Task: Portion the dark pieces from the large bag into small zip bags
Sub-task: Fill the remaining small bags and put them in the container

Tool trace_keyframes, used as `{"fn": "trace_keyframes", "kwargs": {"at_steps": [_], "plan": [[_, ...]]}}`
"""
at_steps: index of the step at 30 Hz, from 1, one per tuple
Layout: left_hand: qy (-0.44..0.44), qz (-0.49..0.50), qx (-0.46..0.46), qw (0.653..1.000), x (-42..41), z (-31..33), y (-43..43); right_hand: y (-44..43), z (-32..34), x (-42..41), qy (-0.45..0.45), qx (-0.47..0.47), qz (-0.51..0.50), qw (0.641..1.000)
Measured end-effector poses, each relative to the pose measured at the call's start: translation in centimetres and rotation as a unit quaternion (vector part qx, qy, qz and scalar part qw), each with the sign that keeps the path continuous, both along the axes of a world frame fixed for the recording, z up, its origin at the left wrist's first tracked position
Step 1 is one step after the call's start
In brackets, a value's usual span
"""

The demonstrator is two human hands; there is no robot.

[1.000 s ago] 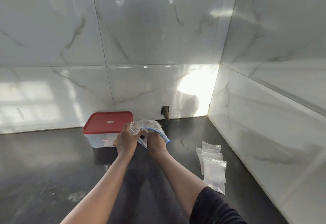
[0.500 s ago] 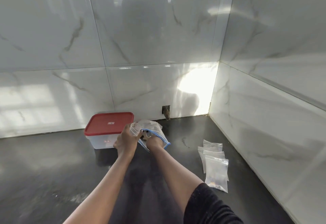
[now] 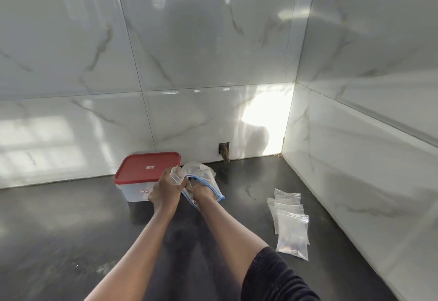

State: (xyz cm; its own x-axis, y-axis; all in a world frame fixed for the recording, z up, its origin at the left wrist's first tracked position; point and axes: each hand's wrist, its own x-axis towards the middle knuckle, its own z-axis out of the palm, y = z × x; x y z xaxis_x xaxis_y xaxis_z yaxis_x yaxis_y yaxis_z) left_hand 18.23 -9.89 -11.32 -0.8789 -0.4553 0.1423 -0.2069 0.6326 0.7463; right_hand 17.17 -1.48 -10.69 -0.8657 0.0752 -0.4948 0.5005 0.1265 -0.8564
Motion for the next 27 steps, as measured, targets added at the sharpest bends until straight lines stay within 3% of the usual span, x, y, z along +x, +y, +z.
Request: {"fn": "trace_keyframes", "kwargs": {"at_steps": [5,9,12,22,27], "plan": [[-0.006,0.001,-0.007,1.000,0.1,0.2,0.5,0.6,-0.8,-0.4,0.016,-0.001,-0.006,1.000],[-0.008,0.006,-0.015,1.000,0.2,0.5,1.4,1.2,-0.1,0.1,0.023,-0.114,-0.047,0.992],[-0.014,0.012,-0.021,1.000,0.3,0.7,2.2,1.3,-0.1,0.2,0.017,-0.140,-0.123,0.982],[-0.010,0.023,-0.003,1.000,0.2,1.2,3.1,4.4,1.0,-0.5,0.045,0.074,-0.099,0.991],[-0.014,0.024,-0.002,1.000,0.1,1.2,3.4,6.5,1.7,-1.1,0.053,0.056,-0.060,0.995]]}}
